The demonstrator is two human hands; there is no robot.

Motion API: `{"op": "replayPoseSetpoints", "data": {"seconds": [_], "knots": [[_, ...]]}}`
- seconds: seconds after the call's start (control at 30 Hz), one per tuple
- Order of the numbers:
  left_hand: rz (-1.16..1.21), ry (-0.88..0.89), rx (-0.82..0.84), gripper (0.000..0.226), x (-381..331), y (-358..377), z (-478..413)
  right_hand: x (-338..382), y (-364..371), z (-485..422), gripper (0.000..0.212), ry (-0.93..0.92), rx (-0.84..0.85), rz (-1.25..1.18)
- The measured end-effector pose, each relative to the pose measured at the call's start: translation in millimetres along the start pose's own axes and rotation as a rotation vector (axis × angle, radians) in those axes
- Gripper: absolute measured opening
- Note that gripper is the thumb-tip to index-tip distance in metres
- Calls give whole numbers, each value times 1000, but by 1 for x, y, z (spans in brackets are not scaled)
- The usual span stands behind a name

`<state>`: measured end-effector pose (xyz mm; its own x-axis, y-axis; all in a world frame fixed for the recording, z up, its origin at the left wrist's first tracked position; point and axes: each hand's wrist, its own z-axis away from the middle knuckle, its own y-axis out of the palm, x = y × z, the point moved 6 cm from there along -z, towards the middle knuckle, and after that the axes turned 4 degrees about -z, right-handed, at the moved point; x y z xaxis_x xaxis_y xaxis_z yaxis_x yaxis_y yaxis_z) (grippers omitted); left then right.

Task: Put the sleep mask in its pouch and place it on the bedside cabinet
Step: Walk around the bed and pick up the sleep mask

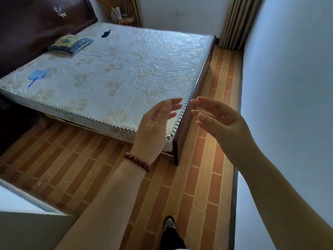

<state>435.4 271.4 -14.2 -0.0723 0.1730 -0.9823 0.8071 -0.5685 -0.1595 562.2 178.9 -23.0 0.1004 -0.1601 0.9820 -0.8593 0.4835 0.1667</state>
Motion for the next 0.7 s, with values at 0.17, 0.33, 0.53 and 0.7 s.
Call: {"op": "replayPoseSetpoints", "data": {"seconds": [0.17, 0.33, 0.53, 0.7], "knots": [[5, 9, 26, 32, 6, 4, -67, -4, -11, -58, 46, -15, -50, -2], [41, -11, 46, 32, 17, 18, -115, -15, -28, -99, 42, 9, -72, -18], [36, -9, 106, 29, 25, 71, -188, -24, -85, -156, 36, 10, -129, -37], [8, 30, 129, 27, 24, 128, -257, -19, -144, -217, 31, -18, -136, -35]]}}
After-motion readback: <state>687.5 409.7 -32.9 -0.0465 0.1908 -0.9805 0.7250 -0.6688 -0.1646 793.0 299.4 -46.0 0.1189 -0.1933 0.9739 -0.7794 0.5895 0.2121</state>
